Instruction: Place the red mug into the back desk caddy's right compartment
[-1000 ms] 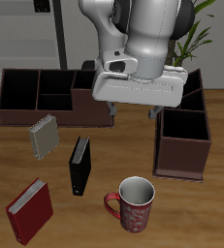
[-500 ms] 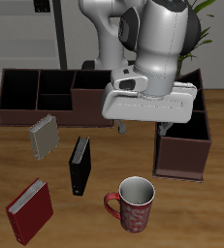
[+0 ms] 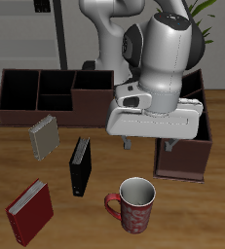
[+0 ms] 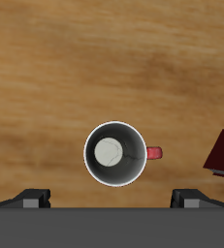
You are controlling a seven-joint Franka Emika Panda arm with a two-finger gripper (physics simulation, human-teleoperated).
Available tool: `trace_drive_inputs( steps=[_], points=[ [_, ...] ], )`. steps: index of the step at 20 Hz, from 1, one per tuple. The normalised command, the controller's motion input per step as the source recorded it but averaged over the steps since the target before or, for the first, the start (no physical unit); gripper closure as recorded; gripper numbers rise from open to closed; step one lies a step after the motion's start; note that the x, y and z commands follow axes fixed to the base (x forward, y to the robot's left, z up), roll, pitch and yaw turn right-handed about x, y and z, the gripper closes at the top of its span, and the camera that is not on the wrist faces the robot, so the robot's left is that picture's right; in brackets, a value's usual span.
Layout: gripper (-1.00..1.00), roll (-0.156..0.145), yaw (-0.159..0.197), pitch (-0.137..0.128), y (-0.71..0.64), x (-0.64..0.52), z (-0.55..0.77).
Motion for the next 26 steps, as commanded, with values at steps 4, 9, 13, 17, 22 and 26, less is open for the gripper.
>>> trace_drive_inputs(
  steps=[4, 9, 13, 17, 22, 26],
  points=[
    [-1.00, 0.010, 0.025, 0.015, -0.03, 0.13, -0.33],
    [-1.00, 0.018, -0.008, 0.036, 0.00, 0.09, -0.43],
    [-1.00, 0.004, -0.009, 0.029, 0.08, -0.01, -0.29],
    [-1.00, -0.007, -0.012, 0.026, 0.09, -0.01, -0.18],
    [-1.00, -0.002, -0.003, 0.024, 0.09, 0.02, -0.15],
    [-1.00, 0.004, 0.038, 0.027, 0.09, 0.05, -0.22]
  ],
)
